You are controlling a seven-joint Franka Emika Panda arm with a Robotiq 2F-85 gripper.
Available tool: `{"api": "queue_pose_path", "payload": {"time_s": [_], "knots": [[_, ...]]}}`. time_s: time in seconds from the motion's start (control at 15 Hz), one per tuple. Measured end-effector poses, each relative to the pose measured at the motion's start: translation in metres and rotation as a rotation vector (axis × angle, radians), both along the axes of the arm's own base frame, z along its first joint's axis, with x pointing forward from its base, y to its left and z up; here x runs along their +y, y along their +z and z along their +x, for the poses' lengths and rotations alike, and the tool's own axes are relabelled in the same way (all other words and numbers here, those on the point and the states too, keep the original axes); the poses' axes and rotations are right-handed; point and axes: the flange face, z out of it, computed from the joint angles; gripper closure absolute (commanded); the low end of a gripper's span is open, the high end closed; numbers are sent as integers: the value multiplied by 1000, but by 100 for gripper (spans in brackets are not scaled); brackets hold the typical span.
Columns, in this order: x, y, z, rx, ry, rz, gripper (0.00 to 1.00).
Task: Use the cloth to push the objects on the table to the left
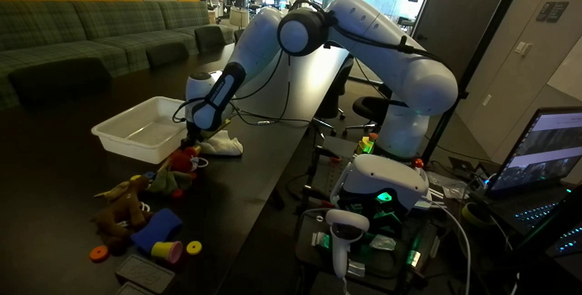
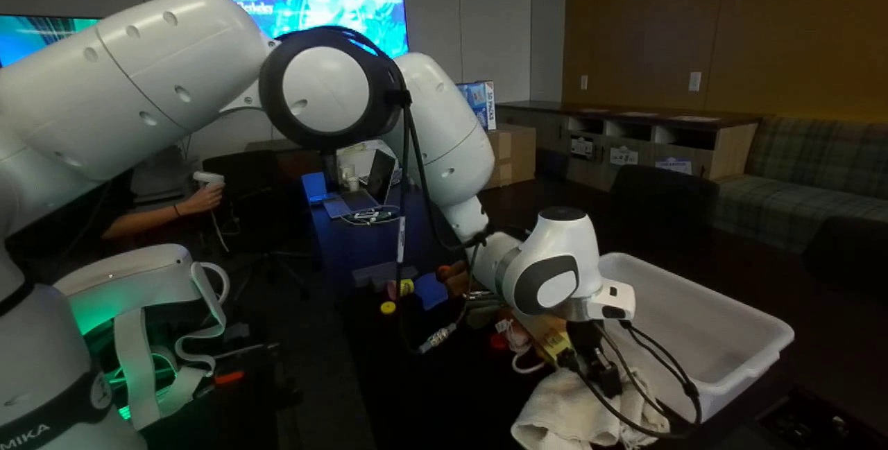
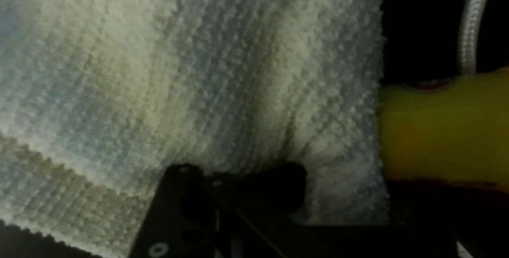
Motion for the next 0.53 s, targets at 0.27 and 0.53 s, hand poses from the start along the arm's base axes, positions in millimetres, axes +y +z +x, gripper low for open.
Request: {"api": "queue_pose_path", "payload": {"time_s": [0.27, 0.53], "knots": [[64, 1, -16, 19, 69, 33, 93], [133, 2, -34, 38, 67, 51, 93]]}}
